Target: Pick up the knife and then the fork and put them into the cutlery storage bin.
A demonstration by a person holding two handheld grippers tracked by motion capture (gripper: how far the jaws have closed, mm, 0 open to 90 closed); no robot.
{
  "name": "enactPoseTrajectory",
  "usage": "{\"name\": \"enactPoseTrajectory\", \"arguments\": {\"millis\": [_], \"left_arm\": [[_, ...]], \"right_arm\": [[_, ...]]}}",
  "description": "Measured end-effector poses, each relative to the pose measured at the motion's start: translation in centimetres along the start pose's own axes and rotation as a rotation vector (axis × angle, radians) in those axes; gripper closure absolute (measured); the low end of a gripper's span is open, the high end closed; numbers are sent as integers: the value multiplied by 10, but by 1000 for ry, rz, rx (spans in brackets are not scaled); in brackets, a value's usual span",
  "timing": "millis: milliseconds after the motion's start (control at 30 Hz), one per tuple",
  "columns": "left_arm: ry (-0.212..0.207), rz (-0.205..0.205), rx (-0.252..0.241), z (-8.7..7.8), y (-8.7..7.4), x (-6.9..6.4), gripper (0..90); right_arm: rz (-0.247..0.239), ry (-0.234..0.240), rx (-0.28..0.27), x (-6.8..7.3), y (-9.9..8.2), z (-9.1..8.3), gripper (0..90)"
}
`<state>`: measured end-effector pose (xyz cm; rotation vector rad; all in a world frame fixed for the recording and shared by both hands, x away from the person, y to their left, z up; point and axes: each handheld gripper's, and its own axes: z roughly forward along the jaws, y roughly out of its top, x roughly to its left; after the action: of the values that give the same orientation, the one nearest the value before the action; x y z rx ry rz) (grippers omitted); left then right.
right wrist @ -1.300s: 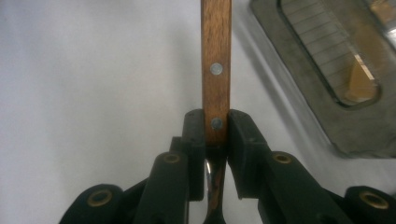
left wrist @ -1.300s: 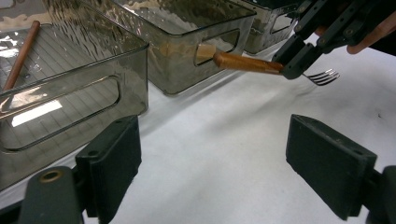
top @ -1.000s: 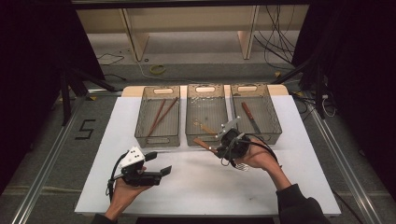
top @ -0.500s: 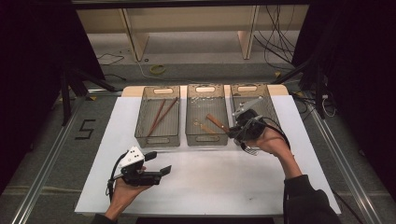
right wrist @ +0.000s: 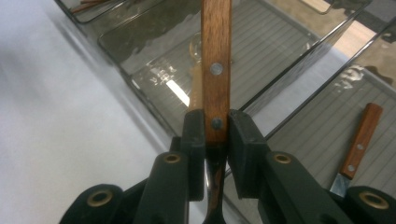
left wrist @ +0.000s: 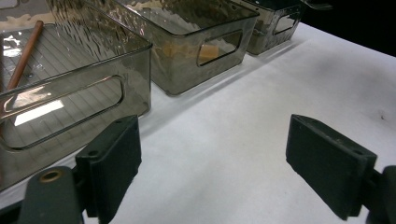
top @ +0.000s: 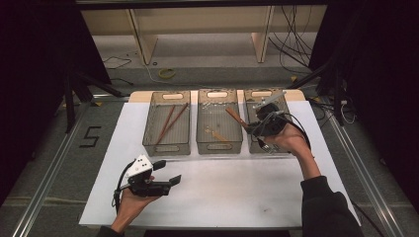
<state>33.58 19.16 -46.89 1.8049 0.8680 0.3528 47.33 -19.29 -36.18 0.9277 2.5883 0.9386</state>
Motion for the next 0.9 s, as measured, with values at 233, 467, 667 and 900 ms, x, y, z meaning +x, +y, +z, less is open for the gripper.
{"name": "enactPoseTrajectory", "arguments": {"millis": [233, 467, 667, 900], "left_arm": [[0, -2, -1, 0, 0, 0, 175], [-1, 0, 1, 0, 0, 0, 175], [-1, -1, 0, 0, 0, 0, 175], [0, -3, -1, 0, 0, 0, 175]], "right_arm": [[76, -38, -54, -20, 6, -5, 783], [149, -86, -52, -50, 10, -9, 782], [204, -132, -51, -70, 9, -9, 782], [254, -159, -40, -85, 5, -4, 781]]}}
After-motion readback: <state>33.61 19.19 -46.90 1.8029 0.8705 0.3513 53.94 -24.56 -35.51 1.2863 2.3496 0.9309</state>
